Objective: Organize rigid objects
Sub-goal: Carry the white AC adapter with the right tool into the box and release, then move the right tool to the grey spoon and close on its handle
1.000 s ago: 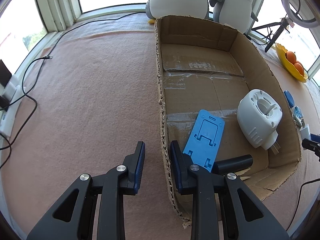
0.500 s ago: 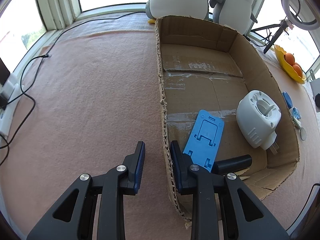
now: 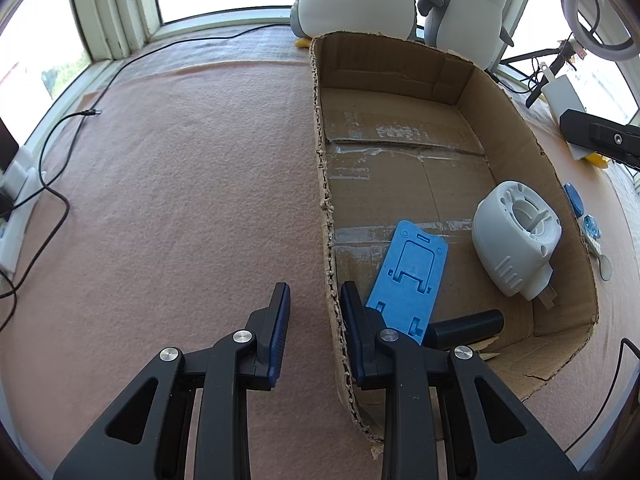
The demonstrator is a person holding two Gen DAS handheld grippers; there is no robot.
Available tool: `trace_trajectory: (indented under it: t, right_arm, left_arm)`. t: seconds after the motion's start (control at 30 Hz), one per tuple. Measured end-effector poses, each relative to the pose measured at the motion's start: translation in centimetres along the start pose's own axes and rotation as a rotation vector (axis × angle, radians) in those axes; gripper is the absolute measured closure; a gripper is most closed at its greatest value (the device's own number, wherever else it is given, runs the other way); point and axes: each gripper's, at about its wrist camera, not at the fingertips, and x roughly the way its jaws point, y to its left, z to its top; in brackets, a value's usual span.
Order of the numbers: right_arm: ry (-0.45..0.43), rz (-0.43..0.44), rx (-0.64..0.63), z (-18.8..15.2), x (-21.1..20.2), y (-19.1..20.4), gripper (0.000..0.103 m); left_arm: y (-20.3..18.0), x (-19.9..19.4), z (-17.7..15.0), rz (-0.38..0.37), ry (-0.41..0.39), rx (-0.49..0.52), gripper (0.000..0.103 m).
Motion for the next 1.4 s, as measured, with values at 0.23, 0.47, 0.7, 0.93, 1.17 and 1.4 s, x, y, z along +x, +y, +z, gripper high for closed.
trace_trajectory:
  t: [0.23,0.47,0.7,0.93,1.17,1.4]
  right_arm:
    - [0.002,-0.012,0.003,1.2,2.1,0.9,0.071]
    - [-0.024,0.005,0.035,2.1,2.4,1.0,0.046]
    - [-0.037,-0.004,0.008,2.2,1.4,1.0,0.045]
    - [-0.044,-0.017,0.030,1.8,-0.4,-0.9,0.045]
    - [-0.049,-0.019,0.094,0.7,-3.9,-4.3,0.045]
    - [-0.078,-0.042,0.178,-1.6,-9.4,-8.0,0.045]
  left_arm:
    - [0.0,0.1,0.1,-0.003,0.002,-0.002,0.078]
    - [0.0,0.2,0.1,0.001,0.004,0.002,0.078]
    - [-0.2,0.0,0.0,0.010,0.002,0.006,0.078]
    - [-0.4,-0.1,-0.1,0.017,0.000,0.009,0.078]
    - [-0.5,-0.1,-0.1,0.017,0.000,0.010,0.078]
    - [-0.5,-0.1,-0.1,0.017,0.000,0.009,0.078]
